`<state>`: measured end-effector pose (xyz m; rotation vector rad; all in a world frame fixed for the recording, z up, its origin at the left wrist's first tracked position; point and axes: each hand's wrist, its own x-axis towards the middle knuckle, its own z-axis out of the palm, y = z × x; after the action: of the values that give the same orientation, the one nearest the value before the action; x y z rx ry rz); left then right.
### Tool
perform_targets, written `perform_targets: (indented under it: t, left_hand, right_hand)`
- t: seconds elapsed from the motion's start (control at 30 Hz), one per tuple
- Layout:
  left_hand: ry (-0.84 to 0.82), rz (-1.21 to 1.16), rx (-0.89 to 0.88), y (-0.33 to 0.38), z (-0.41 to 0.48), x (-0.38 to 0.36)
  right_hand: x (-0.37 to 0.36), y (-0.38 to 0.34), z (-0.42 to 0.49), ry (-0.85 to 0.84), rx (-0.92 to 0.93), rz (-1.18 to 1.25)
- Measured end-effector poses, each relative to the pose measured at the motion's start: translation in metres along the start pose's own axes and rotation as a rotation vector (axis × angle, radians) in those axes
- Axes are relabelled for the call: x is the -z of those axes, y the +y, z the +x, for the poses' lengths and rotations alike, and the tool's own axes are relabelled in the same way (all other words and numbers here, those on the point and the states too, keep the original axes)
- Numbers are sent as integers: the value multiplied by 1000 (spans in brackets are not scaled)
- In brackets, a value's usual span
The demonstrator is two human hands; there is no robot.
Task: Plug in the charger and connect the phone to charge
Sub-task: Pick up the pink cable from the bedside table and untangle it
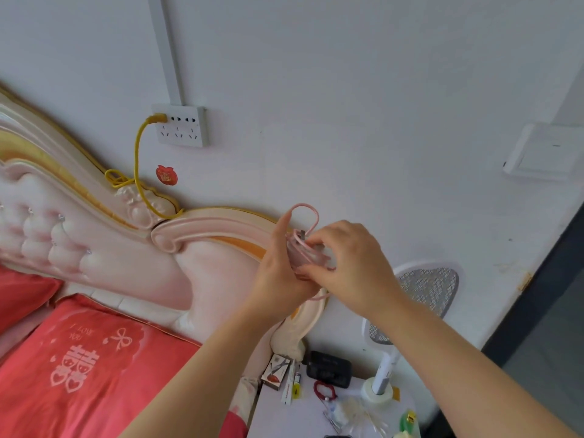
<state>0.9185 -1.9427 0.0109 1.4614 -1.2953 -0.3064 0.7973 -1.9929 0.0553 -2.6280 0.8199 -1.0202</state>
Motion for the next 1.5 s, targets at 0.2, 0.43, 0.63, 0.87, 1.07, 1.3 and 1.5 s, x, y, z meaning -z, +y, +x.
perform_targets:
  t: [0.2,0.43,0.63,0.87,1.07,1.3,1.5]
  left_hand:
    - [-17,78,-63,4,-1,5]
    - [-5,-38,-38,0,2,14]
    - [23,-348,83,-5,10,19]
    - [-9,-314,131,1,15,17]
    - [20,-428,165,7,17,17]
    - [-5,-485,169,12,21,20]
    - [-72,49,62,18,23,29]
  right_hand:
    - [5,7,9,269,-124,205]
    - [4,45,13,345,-770,1013]
    - [-5,74,-2,220,-819,739]
    - [-6,58,-11,151,-236,-52]
    - [-5,29,-1,-354,-179,339]
    - [-26,28,-5,-266,-228,696]
    - [-27,33,-5,-246,-350,801]
